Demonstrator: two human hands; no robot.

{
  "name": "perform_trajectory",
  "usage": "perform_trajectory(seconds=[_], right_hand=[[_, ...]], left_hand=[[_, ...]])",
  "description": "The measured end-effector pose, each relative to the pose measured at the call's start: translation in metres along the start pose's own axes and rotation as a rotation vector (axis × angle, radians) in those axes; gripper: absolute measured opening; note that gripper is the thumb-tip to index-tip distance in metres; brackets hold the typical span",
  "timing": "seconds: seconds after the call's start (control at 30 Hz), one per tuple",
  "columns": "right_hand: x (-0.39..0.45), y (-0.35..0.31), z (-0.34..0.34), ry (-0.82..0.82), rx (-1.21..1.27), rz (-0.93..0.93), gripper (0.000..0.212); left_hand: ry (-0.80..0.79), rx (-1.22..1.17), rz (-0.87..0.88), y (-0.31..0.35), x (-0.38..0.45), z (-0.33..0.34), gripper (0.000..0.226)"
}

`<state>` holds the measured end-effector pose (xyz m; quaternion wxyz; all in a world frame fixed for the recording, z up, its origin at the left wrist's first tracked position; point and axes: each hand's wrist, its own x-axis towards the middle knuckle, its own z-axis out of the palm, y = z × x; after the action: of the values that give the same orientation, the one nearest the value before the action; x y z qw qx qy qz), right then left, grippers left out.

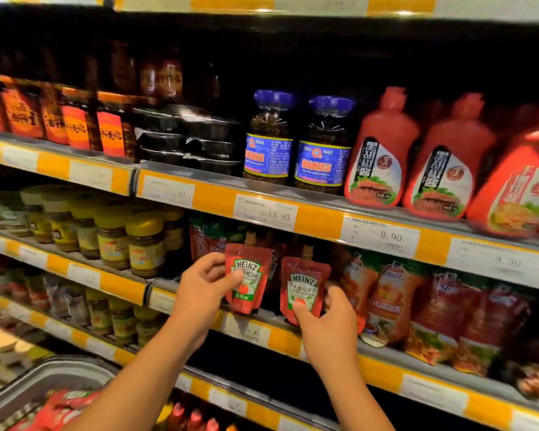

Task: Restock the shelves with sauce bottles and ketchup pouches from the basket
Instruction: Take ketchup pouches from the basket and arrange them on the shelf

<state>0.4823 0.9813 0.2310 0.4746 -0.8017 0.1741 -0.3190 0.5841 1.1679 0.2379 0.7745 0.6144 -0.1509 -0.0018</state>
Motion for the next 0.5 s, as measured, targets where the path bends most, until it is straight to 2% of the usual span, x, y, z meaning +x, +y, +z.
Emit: perform_trajectory(seconds=[0.1,0.33,0.5], right_hand=[[0.007,-0.004,0.006,0.015,-0.107,0.057,0.033],[0.007,-0.004,0.019,0.015,-0.128,0.109,0.04],[0.012,-0.003,0.023,-0.002,-0.214,0.135,0.029]], left_hand=[[-0.021,0.067,-0.006,-0.007,0.012,0.003,0.023],[0.03,0.226,-0.038,-0.016,0.024,0.014,0.031],[-0.043,0.375,0.006,-0.015,0.03,0.018,0.025]])
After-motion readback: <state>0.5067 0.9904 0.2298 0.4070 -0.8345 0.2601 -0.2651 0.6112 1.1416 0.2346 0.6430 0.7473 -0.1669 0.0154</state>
